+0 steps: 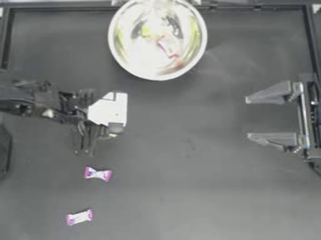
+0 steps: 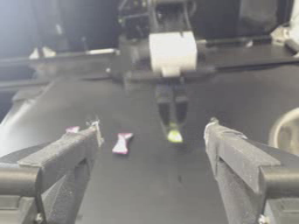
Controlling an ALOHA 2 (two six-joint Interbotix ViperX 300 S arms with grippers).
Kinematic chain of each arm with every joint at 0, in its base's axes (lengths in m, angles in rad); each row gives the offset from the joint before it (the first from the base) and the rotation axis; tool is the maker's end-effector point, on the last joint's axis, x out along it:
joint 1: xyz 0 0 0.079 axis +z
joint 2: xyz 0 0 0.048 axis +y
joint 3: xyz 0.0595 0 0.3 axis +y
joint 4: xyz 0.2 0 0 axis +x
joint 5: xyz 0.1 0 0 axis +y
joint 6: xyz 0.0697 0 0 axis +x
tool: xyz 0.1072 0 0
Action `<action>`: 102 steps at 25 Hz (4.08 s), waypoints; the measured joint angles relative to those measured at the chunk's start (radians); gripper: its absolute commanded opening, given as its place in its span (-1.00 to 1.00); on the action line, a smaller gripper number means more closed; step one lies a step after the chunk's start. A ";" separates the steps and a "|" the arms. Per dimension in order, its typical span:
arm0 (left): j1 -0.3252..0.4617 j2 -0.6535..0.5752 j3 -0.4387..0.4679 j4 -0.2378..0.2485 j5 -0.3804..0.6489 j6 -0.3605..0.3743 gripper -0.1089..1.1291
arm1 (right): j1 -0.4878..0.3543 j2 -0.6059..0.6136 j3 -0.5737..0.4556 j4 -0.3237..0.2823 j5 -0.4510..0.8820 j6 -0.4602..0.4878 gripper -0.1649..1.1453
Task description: Put candies in bowl
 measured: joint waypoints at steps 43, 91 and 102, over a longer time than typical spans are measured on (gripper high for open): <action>0.387 0.373 -0.557 0.100 -0.072 0.143 0.76 | -0.002 0.000 0.000 0.002 0.000 0.002 0.77; -0.015 -0.626 0.221 -0.296 -0.061 0.140 0.70 | -0.002 0.063 -0.009 0.011 -0.009 0.005 0.77; -0.034 -0.502 0.227 -0.290 0.015 0.084 0.75 | 0.000 0.075 -0.009 0.012 -0.020 0.005 0.77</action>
